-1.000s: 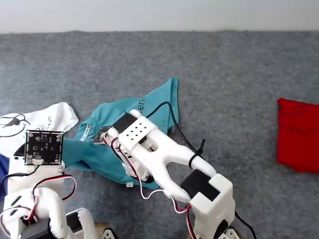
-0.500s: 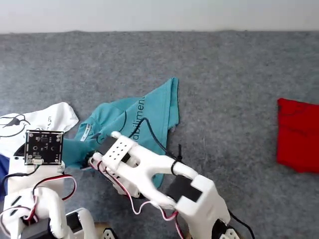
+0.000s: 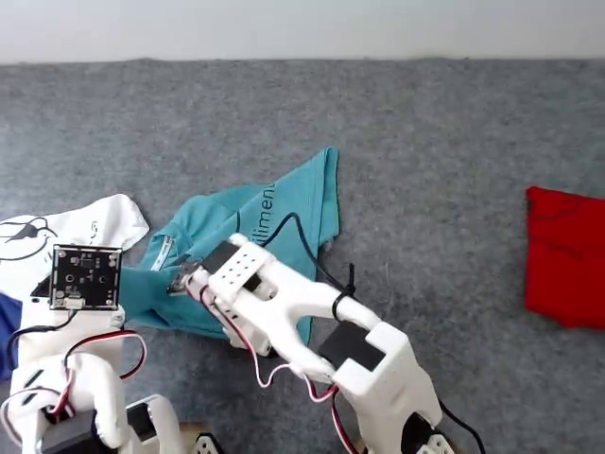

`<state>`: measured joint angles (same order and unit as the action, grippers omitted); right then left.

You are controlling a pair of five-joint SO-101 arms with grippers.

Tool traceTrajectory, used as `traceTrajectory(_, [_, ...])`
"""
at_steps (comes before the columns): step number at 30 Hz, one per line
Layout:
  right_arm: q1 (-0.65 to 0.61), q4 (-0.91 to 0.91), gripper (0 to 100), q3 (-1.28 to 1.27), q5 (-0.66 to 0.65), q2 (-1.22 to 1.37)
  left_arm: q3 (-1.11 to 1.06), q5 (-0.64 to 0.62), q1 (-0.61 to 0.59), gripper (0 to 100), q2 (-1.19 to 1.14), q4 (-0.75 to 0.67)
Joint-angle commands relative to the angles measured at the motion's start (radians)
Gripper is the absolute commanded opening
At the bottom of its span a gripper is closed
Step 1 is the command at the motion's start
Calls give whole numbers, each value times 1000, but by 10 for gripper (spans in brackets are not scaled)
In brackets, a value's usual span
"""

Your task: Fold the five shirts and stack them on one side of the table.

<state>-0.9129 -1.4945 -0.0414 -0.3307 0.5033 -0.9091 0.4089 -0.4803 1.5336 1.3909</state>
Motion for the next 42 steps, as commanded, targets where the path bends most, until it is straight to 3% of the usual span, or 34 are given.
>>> traceTrajectory(1, [8, 21, 12, -5, -5, 45, 5, 2, -2, 14, 5, -8])
traceTrajectory(11, [159, -202, 10, 160, -120, -159, 82, 2, 5, 14, 5, -9])
traceTrajectory(15, [232, -305, 10, 293, -204, -323, 157, 6, 77, 14, 5, -9])
traceTrajectory(21, [367, -300, 9, 338, -321, -596, 305, 6, 192, 14, -6, -95])
traceTrajectory(25, [427, -300, 9, 394, -399, -759, 354, 11, 201, 14, -8, -161])
traceTrajectory(28, [470, -300, 9, 465, -465, -858, 403, 89, 201, 14, -41, -198])
traceTrajectory(35, [610, -297, 9, 707, -611, -972, 648, 199, 201, 14, -241, -365])
traceTrajectory(42, [759, -165, 9, 907, -724, -1009, 954, 264, 203, 14, -459, -423])
